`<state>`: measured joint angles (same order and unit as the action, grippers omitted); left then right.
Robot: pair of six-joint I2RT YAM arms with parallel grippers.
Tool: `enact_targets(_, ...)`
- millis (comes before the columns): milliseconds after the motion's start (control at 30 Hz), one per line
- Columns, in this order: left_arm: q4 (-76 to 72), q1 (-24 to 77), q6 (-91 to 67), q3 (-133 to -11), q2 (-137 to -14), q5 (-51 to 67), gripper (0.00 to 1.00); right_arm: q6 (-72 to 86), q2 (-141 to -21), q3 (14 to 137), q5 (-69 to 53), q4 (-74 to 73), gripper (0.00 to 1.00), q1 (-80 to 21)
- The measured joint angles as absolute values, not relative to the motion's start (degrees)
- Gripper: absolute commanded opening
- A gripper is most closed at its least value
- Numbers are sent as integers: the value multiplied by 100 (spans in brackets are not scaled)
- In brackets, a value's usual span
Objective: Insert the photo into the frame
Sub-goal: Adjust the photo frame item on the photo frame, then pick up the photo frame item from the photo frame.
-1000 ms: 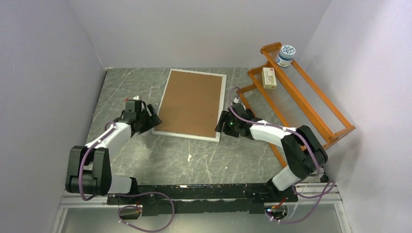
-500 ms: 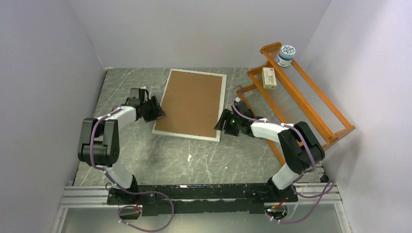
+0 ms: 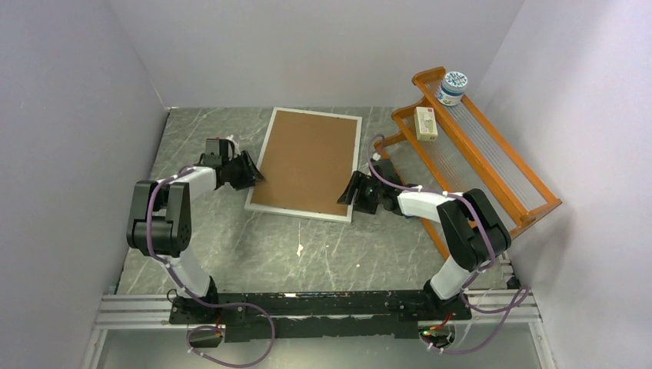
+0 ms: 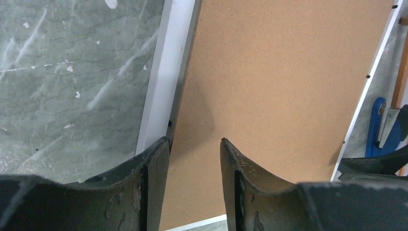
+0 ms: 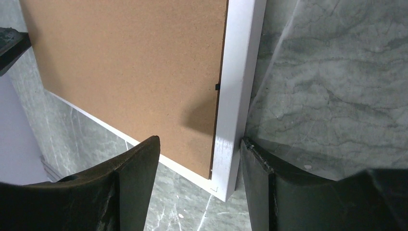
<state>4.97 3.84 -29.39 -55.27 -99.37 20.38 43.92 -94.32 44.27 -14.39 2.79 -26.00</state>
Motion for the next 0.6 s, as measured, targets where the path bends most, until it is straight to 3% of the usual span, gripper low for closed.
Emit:
enact_targets(333, 344, 316, -2912, -5527, -10009, 2261, 50, 4333, -9461, 4418, -1544, 353, 66, -2554)
enact_targets(600, 368, 340, -2976, -5570, -10029, 2250, 63, 4294, -9373, 4421, -1175, 237, 68, -2624)
